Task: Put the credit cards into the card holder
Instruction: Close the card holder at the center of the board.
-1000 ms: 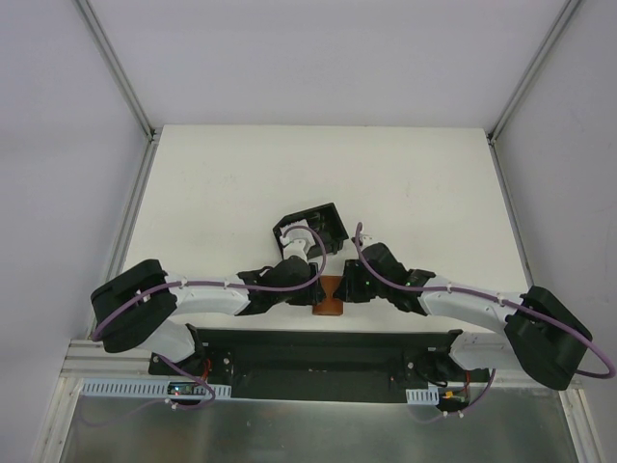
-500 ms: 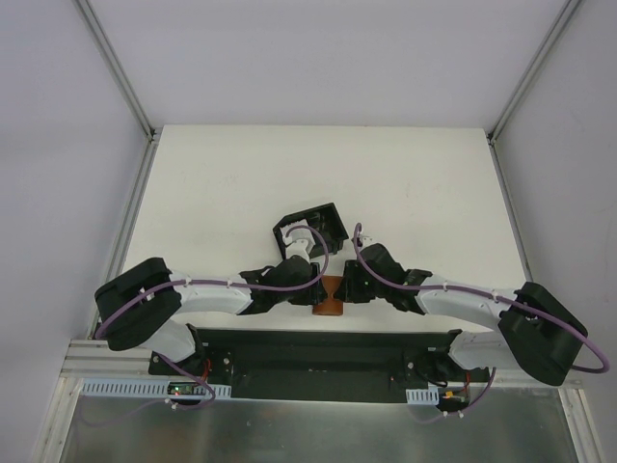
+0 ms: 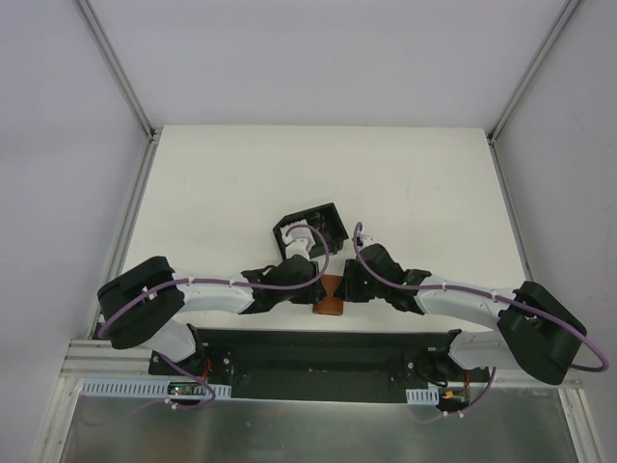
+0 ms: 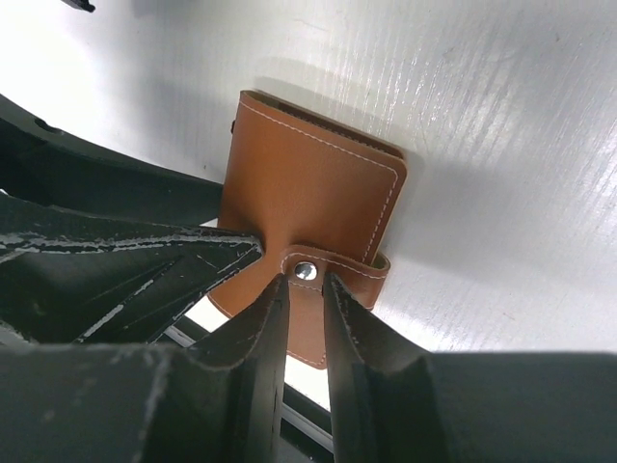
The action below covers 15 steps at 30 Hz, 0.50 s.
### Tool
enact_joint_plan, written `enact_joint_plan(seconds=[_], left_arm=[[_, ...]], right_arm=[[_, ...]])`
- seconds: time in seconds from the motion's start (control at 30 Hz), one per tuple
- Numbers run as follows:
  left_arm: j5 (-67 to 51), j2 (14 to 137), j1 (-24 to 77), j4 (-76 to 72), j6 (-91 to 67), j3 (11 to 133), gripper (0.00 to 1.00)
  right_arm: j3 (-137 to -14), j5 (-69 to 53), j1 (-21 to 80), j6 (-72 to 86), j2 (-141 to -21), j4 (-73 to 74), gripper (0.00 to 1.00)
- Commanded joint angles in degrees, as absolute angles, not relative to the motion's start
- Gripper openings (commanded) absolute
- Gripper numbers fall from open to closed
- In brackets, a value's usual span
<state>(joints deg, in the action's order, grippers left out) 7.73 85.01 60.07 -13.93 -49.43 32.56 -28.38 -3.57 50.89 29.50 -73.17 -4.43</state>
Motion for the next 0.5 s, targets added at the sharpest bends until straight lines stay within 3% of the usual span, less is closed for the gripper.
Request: enact_joint_plan(seconds=[0.0, 0.47], left_arm=[[4.9, 89.1, 62.0, -5.4, -52.3, 29.8, 0.38], [4.5, 90.7, 63.6, -5.4, -56.4, 30.1, 0.38]], right_arm=[[-30.1, -1.4, 51.3, 30.4, -74.1, -6.2, 0.23], [-32.6, 1.9, 51.7, 30.1, -77.5, -0.4, 0.22]])
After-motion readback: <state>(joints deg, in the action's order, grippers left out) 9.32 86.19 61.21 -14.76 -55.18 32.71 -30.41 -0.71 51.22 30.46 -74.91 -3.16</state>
